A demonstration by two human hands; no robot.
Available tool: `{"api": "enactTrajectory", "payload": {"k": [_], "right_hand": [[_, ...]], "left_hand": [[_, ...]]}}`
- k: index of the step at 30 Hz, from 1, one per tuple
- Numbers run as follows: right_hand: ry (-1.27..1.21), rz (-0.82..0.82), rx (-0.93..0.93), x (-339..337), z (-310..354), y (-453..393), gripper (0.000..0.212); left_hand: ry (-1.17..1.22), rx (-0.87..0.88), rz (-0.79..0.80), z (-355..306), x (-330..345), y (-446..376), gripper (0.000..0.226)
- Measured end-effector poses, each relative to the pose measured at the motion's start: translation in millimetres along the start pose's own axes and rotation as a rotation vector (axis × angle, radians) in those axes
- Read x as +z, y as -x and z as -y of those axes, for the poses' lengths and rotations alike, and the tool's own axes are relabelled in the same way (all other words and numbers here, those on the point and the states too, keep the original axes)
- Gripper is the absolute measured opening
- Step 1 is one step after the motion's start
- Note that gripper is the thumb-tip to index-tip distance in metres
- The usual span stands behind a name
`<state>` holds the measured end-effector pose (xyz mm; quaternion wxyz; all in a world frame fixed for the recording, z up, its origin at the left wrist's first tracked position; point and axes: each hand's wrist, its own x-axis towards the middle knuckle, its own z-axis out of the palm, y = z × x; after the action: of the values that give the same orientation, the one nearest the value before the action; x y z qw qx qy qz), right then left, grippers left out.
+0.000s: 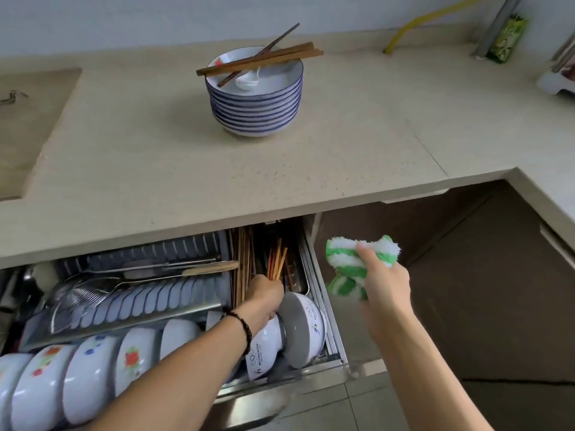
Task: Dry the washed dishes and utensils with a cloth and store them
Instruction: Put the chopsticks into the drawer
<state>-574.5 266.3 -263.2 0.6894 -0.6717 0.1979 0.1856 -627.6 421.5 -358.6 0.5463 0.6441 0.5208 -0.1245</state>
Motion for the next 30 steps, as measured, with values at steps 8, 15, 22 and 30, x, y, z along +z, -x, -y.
{"api": "enactTrajectory", "payload": {"k": [8,15,22,30], "right_hand": [[0.005,0.096,-0.005,1,-26,-45,0.015],[0.029,0.142,-0.003,14,-32,-64,0.014],[0.075,0.182,-0.017,24,-35,-61,0.017],[0.114,0.302,-0.080,16,2,-18,0.029]], "left_hand": [[0.020,0.059,-0.031,-13,24,-68,0.010],[-0.164,0.136,0.090,-22,29,-76,0.037],[-0.249,0.189,0.098,-24,16,-68,0.053],[0.070,0.761,0.335,-48,-32,41,0.038]]}}
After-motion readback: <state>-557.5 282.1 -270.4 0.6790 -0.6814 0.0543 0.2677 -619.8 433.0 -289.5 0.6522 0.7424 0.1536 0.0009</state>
